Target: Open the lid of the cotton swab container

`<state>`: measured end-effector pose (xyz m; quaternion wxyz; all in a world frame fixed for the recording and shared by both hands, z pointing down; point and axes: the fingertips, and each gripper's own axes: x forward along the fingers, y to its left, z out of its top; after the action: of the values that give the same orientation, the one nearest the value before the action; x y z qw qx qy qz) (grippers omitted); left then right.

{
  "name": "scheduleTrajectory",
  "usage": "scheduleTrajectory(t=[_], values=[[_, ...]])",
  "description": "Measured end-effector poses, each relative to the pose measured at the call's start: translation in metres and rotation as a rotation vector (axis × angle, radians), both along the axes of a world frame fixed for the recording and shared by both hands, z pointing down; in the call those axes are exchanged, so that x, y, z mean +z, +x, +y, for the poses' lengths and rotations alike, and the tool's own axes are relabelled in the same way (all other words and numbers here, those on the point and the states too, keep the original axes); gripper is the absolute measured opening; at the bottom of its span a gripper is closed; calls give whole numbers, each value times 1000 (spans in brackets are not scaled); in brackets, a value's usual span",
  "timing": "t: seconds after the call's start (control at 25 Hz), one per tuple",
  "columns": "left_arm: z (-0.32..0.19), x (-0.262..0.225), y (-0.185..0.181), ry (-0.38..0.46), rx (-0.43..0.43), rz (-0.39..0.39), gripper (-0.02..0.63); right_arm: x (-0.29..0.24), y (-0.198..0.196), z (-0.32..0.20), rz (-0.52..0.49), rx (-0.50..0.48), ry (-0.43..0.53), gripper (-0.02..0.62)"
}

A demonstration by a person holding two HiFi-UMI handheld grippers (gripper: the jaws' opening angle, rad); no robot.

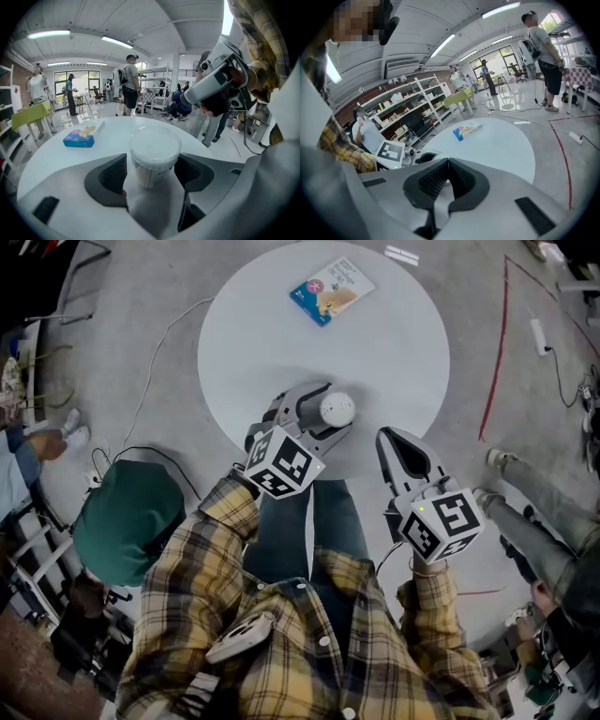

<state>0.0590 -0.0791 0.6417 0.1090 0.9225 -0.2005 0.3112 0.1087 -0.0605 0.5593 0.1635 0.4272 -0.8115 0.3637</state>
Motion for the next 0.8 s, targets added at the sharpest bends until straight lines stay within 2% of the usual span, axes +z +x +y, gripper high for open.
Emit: scheduleTrajectory(t=[0.72,0.8], values=[[1,5,6,27,39,-13,310,7,-1,10,-12,33,-34,17],[1,4,5,35,44,-15,283,7,-1,11,-12,38,-36,17]])
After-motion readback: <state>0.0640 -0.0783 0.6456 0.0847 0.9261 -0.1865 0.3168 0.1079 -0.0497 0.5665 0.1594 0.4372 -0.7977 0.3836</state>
